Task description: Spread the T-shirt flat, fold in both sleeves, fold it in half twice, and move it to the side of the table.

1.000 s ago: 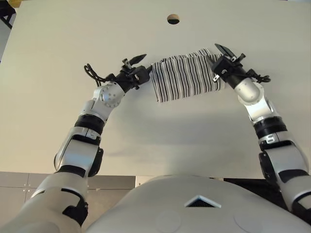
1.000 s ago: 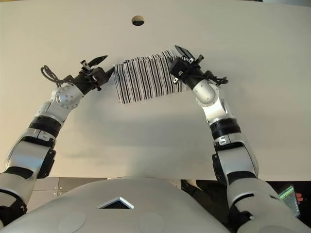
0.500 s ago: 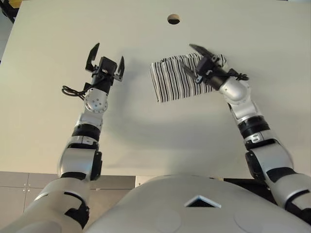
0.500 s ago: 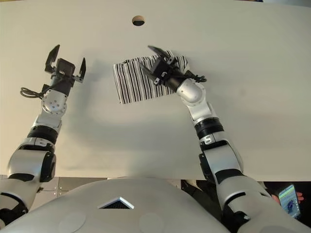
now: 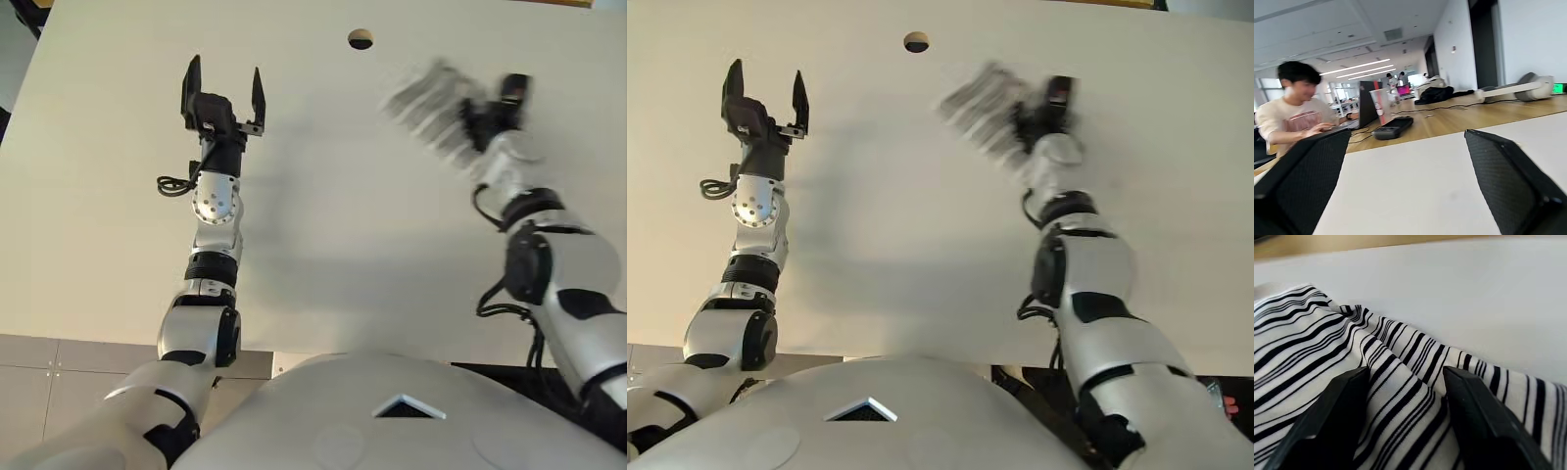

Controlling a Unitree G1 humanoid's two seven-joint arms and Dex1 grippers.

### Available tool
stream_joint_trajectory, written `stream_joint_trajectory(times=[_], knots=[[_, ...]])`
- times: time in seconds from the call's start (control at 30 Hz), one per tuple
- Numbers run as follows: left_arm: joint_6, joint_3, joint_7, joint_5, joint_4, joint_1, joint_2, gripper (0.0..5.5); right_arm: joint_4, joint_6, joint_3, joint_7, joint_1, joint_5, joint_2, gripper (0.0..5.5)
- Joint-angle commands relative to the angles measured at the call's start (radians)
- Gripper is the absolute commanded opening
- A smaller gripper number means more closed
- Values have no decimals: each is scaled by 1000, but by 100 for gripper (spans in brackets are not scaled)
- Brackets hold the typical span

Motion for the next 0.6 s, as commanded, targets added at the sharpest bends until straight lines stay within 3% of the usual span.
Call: stream_joint_trajectory(times=[0.03, 0.17, 0.33, 0.5, 0.6], knots=[[7, 37, 23, -13, 3, 31, -11, 432, 62, 50, -238, -233, 200, 153, -142, 269], [-36, 77, 66, -15, -17, 67, -17, 432, 53, 15, -357, -272, 261, 212, -169, 269], [-90, 103, 61, -39, -23, 68, -35, 432, 36, -96, -355, -250, 243, 158, -206, 269], [-84, 59, 5, -38, -63, 23, -73, 432, -84, -420, -216, -310, 159, -16, -205, 269], [-57, 15, -20, -25, -78, -37, -118, 432, -304, -592, -42, -344, 113, -182, -70, 269]])
